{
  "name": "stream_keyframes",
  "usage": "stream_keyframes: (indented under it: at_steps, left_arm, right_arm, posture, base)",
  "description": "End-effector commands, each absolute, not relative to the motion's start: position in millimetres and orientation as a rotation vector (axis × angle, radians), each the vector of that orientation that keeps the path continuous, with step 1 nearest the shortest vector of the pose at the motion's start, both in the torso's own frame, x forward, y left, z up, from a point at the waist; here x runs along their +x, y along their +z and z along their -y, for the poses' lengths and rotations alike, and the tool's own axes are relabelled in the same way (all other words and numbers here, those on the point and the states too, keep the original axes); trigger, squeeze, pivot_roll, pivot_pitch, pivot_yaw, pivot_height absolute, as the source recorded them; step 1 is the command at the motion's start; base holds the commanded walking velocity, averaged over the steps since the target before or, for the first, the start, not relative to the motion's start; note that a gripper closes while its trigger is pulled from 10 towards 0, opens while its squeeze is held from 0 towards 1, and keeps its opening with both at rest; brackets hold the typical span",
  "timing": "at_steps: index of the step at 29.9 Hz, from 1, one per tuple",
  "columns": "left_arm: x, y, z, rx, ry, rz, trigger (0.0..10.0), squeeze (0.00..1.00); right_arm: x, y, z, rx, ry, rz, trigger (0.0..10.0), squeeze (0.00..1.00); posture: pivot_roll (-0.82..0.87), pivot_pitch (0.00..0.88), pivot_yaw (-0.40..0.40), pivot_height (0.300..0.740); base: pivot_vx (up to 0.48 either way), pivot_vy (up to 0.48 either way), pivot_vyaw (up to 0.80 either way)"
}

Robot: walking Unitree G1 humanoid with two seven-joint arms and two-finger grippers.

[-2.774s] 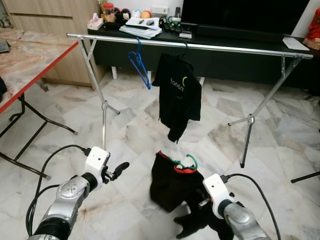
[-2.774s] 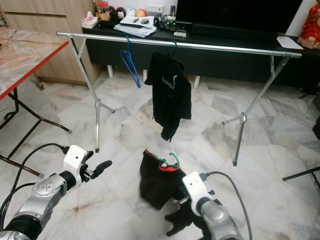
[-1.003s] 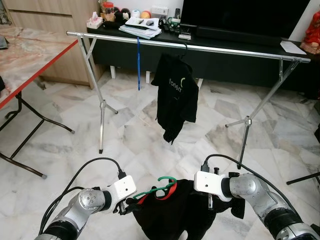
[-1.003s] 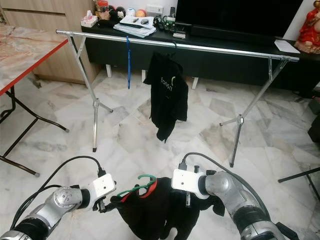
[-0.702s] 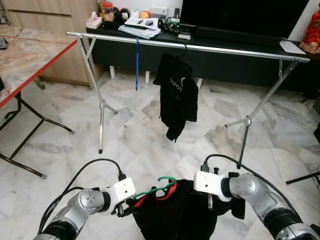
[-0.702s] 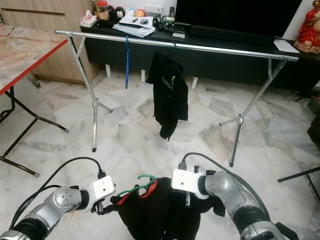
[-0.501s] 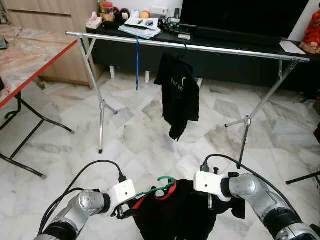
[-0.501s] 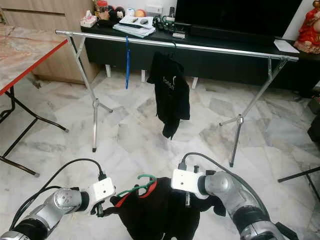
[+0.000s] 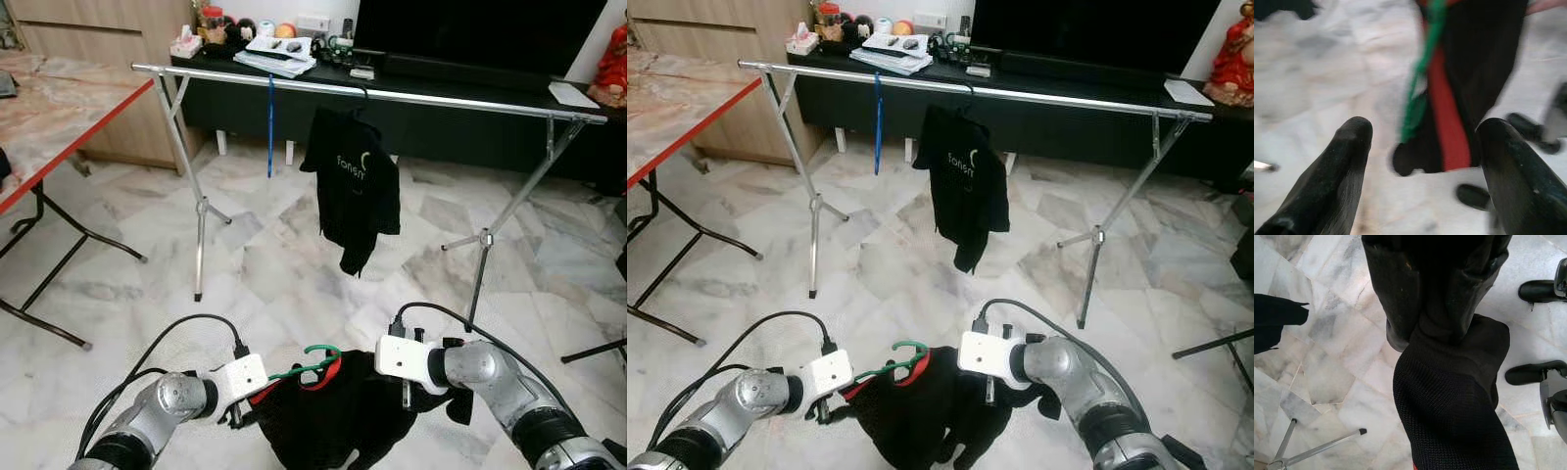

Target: Hang hanger

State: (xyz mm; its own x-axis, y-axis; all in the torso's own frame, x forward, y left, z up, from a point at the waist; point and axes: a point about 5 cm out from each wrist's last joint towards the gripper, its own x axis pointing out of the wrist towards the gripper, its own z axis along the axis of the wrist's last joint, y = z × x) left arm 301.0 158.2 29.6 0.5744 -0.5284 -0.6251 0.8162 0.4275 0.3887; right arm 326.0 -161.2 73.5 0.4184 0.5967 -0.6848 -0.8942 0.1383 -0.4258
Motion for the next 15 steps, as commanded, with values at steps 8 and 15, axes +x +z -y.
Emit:
stream_keyframes:
  at_steps: [8, 15]
  left_arm:
    - [297, 21, -167, 0.772, -0.836, -0.486, 0.0, 0.00]
    - [296, 18, -165, 0.745, -0.810, -0.477, 0.0, 0.00]
  right_arm:
    - [330, 84, 158, -0.904, 1.113, -0.340, 10.0, 0.00]
    - [332, 92, 153, -0.897, 1.127, -0.297, 10.0, 0.00]
  posture:
    - [-0.03, 0.085, -0.069, 0.740]
    - [-0.03, 0.069, -0.071, 0.740]
  base:
    - [0.000, 0.000, 0.00]
    - [0.000, 0.000, 0.00]
